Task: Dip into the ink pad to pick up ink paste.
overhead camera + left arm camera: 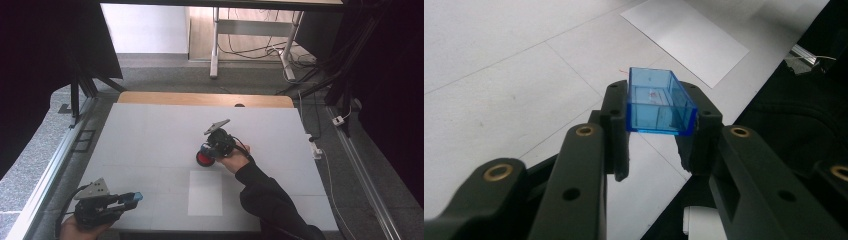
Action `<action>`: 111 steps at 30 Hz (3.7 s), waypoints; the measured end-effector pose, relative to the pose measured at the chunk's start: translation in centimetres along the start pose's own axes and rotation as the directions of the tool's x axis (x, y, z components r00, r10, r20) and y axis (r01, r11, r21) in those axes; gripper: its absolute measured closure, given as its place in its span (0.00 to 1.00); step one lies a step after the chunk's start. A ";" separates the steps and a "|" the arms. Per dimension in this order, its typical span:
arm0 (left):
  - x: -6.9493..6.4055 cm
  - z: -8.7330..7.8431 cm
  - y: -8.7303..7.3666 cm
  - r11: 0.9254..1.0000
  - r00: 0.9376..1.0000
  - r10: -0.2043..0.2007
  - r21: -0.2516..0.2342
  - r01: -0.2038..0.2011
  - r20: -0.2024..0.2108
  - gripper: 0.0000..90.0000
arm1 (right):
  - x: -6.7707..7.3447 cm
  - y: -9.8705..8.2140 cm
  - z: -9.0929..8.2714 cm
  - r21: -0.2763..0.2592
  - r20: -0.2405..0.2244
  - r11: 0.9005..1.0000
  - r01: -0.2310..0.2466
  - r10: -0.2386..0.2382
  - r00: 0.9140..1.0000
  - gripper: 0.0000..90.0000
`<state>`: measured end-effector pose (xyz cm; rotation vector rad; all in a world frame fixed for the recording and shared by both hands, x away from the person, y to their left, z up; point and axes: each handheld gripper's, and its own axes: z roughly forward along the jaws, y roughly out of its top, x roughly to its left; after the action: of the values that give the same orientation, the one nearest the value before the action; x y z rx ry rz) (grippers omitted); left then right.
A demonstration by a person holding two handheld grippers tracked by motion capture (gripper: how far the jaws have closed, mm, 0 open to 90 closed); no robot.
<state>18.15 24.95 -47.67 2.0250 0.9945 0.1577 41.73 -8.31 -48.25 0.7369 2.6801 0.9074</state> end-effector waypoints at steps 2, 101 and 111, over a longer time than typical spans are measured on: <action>0.0 0.0 0.0 1.000 1.000 0.000 0.000 0.000 0.001 0.76 | 0.3 0.2 0.1 0.008 0.015 1.000 0.019 -0.019 1.000 0.79; 0.2 -0.1 -0.1 1.000 1.000 -0.027 -0.004 0.027 0.000 0.76 | 1.3 0.0 0.4 -0.010 -0.010 1.000 -0.006 0.006 1.000 0.79; 0.6 -0.2 -0.2 0.998 0.998 -0.066 -0.008 0.066 0.020 0.76 | 0.1 -0.5 0.4 -0.037 -0.075 0.997 -0.065 0.062 0.995 0.79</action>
<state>18.40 25.56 -47.82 1.9796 1.0451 0.1071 41.53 -8.40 -48.86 0.7990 2.7081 1.0185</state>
